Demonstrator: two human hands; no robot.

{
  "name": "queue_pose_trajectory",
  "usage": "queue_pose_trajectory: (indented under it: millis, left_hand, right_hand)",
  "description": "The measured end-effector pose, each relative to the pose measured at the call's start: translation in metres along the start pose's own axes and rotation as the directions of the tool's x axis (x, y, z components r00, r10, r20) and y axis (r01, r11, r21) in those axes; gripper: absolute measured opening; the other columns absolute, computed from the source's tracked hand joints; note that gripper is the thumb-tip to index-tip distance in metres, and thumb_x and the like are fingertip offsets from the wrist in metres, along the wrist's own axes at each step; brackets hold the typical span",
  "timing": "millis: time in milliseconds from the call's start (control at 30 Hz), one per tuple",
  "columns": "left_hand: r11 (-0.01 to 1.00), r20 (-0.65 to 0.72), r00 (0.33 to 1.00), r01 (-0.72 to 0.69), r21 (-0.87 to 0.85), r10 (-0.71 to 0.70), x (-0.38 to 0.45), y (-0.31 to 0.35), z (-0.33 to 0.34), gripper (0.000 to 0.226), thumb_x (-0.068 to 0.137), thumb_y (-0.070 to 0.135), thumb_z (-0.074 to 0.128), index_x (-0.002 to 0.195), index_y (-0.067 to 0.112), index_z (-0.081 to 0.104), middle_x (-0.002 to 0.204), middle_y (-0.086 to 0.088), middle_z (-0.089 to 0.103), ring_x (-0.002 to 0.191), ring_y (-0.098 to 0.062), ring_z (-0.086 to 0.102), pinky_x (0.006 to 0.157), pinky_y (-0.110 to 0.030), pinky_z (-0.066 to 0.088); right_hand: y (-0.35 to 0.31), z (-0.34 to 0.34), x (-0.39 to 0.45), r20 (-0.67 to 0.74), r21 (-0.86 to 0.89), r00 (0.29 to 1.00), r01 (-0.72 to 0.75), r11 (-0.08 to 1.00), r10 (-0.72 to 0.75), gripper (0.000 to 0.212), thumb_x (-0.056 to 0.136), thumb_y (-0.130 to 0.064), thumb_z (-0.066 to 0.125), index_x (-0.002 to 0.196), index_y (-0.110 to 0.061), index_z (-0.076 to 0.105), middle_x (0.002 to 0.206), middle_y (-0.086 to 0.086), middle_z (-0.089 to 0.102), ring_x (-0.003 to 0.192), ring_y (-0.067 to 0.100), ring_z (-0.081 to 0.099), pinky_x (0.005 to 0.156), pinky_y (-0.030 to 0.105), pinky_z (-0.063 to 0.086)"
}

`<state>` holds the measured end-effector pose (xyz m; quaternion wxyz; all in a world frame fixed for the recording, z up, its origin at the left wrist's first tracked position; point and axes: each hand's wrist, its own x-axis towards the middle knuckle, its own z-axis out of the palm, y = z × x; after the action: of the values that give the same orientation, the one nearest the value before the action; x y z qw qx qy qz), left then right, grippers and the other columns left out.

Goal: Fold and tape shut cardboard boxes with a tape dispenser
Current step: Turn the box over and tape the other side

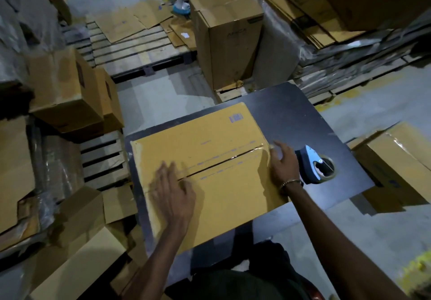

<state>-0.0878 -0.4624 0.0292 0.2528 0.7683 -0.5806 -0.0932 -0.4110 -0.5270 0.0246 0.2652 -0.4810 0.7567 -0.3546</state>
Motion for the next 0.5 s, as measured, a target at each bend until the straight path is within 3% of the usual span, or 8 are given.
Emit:
queue_pose_trajectory:
  millis: [67, 133, 233, 333, 500]
  left_hand:
    - [0.985, 0.085, 0.982, -0.17, -0.025, 0.171, 0.006, 0.033, 0.02, 0.057, 0.095, 0.026, 0.052, 0.151, 0.018, 0.052, 0.162, -0.003, 0.046, 0.151, -0.022, 0.04, 0.126, -0.051, 0.017]
    - [0.959, 0.172, 0.944, -0.274, -0.071, 0.283, 0.018, 0.062, 0.045, 0.051, 0.096, 0.025, 0.052, 0.146, 0.018, 0.058, 0.157, -0.002, 0.053, 0.147, -0.022, 0.046, 0.126, -0.054, 0.023]
    - [0.928, 0.237, 0.898, -0.369, -0.057, 0.371, 0.05, 0.1, 0.078, 0.042, 0.101, 0.028, 0.051, 0.141, 0.019, 0.061, 0.155, -0.004, 0.055, 0.145, -0.025, 0.048, 0.122, -0.058, 0.03]
    - [0.948, 0.283, 0.913, -0.315, 0.03, 0.294, 0.098, 0.129, 0.099, 0.054, 0.105, 0.05, 0.046, 0.146, 0.017, 0.057, 0.16, -0.007, 0.049, 0.151, -0.027, 0.041, 0.122, -0.054, 0.03]
    - [0.98, 0.284, 0.959, -0.064, 0.19, 0.008, 0.152, 0.149, 0.11, 0.104, 0.085, 0.095, 0.039, 0.161, 0.025, 0.041, 0.169, -0.005, 0.035, 0.159, -0.027, 0.024, 0.126, -0.052, 0.019]
  right_hand:
    - [0.022, -0.011, -0.004, -0.097, 0.009, 0.988, -0.118, 0.993, 0.118, 0.034, 0.105, -0.034, 0.056, 0.119, -0.006, 0.07, 0.119, 0.015, 0.068, 0.114, 0.032, 0.061, 0.09, 0.032, 0.041]
    - [0.044, -0.024, 0.0, -0.157, -0.099, 0.974, -0.178, 0.979, 0.161, 0.032, 0.1, -0.034, 0.057, 0.109, -0.008, 0.073, 0.112, 0.016, 0.07, 0.109, 0.034, 0.062, 0.085, 0.035, 0.045]
    - [0.075, -0.047, 0.01, -0.216, -0.285, 0.959, -0.244, 0.927, 0.186, 0.031, 0.093, -0.031, 0.061, 0.108, -0.006, 0.069, 0.11, 0.02, 0.064, 0.111, 0.04, 0.056, 0.084, 0.045, 0.05]
    - [0.097, -0.063, 0.018, -0.225, -0.405, 0.951, -0.291, 0.867, 0.214, 0.045, 0.083, -0.025, 0.077, 0.117, 0.001, 0.061, 0.118, 0.024, 0.059, 0.115, 0.043, 0.053, 0.086, 0.054, 0.052]
    - [0.143, -0.073, 0.038, -0.006, -0.536, 0.928, -0.317, 0.783, 0.371, 0.059, 0.085, -0.031, 0.079, 0.13, 0.0, 0.055, 0.126, 0.023, 0.062, 0.114, 0.044, 0.061, 0.093, 0.051, 0.051]
